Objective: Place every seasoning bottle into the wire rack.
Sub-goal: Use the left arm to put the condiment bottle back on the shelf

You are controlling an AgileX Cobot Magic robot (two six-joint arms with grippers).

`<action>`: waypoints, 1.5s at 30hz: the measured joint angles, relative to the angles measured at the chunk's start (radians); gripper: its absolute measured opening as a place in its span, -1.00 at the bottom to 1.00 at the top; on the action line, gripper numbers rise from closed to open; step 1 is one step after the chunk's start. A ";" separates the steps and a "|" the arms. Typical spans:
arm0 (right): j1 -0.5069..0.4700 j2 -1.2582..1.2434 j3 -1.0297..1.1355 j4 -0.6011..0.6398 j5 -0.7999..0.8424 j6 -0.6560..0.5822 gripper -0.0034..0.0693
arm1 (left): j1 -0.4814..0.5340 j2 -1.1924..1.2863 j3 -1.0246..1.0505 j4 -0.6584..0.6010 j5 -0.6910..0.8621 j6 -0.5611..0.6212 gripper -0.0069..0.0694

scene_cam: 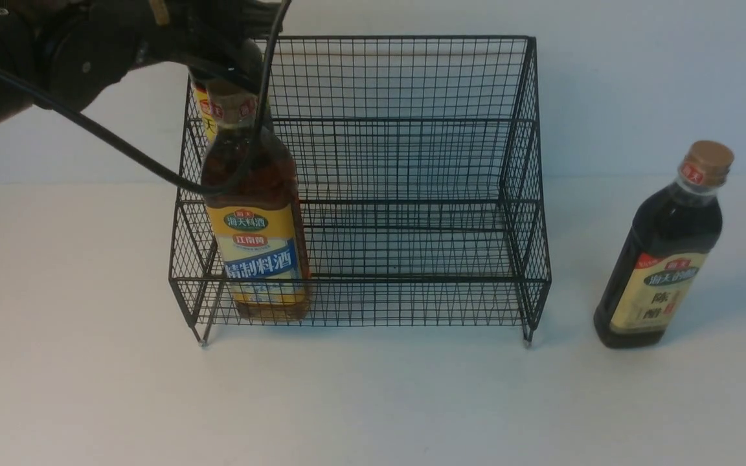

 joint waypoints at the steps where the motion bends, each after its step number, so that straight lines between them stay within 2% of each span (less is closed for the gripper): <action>1: 0.000 0.000 0.000 0.000 0.001 0.000 -0.93 | 0.000 0.002 0.000 0.000 0.008 0.000 -0.14; 22: 0.000 0.000 0.000 0.000 0.002 0.000 -0.93 | 0.000 0.096 -0.003 0.002 0.122 -0.003 -0.14; 40: 0.000 0.000 0.000 0.000 0.003 0.000 -0.93 | 0.000 0.104 -0.003 0.002 0.144 -0.045 -0.13; 45: 0.000 0.000 0.000 0.000 0.003 0.000 -0.93 | 0.000 0.103 -0.009 0.001 0.147 -0.046 0.02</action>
